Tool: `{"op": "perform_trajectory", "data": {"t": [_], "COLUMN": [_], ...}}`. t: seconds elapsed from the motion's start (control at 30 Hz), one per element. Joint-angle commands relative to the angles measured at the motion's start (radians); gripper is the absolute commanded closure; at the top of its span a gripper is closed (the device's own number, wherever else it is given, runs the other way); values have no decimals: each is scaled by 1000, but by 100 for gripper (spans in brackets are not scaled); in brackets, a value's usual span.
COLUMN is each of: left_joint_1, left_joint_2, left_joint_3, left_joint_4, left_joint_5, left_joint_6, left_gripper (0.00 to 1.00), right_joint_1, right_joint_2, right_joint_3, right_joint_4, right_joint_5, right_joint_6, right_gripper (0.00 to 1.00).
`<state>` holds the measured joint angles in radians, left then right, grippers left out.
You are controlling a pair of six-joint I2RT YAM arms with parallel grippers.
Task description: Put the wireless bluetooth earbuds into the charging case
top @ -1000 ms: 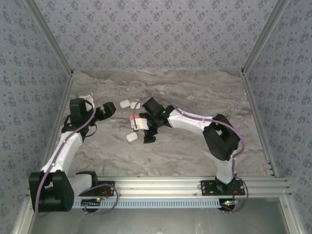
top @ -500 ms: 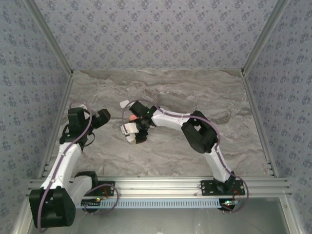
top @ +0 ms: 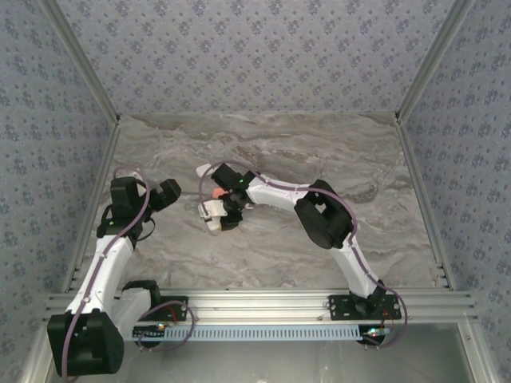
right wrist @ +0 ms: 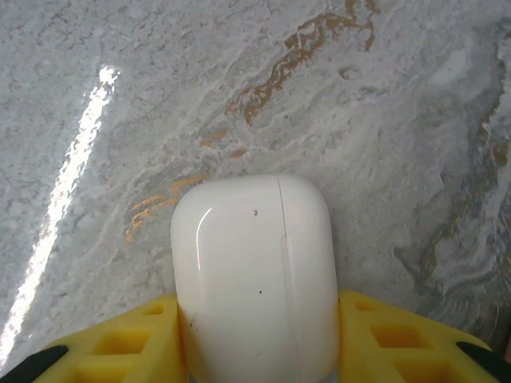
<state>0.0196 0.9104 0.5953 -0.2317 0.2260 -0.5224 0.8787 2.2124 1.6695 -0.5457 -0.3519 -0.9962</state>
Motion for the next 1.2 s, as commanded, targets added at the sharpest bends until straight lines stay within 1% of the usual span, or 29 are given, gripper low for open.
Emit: {"op": "perform_trajectory", "data": {"t": [0.0,0.1,0.2,0.27,0.37,0.43,0.57,0.67,0.83,0.9,1.03,1.07,1.17], "left_joint_1": [4,-1,-33,-82,-186,-254,-388,-458,-529,-543,-564,-566,-571], "left_joint_2": [-12,-5,8,23,58,81,133,183,270,298,346,354,365], "left_joint_3": [23,27,48,73,118,145,191,222,261,268,282,285,287], "left_joint_4": [59,119,166,188,233,260,322,351,370,387,420,428,445], "left_joint_5": [121,238,346,405,488,515,528,523,510,506,511,513,512], "left_joint_6": [13,4,-5,-4,-1,-1,-2,-3,-5,-13,-27,-33,-41], "left_gripper": [3,5,7,7,6,6,5,6,8,12,28,33,43], "right_joint_1": [-22,-44,-69,-91,-124,-141,-152,-150,-145,-145,-139,-139,-137], "right_joint_2": [-150,-291,-438,-535,-668,-739,-849,-895,-934,-939,-941,-941,-938], "right_joint_3": [-88,-208,-325,-395,-485,-543,-600,-616,-634,-635,-636,-636,-636], "right_joint_4": [54,143,213,255,318,354,401,413,439,444,451,451,449], "right_joint_5": [-10,13,61,89,120,133,145,144,134,127,111,111,115], "right_joint_6": [56,110,153,176,209,225,253,275,295,302,312,311,306], "right_gripper": [57,57,57,57,58,58,59,59,58,58,58,58,58]}}
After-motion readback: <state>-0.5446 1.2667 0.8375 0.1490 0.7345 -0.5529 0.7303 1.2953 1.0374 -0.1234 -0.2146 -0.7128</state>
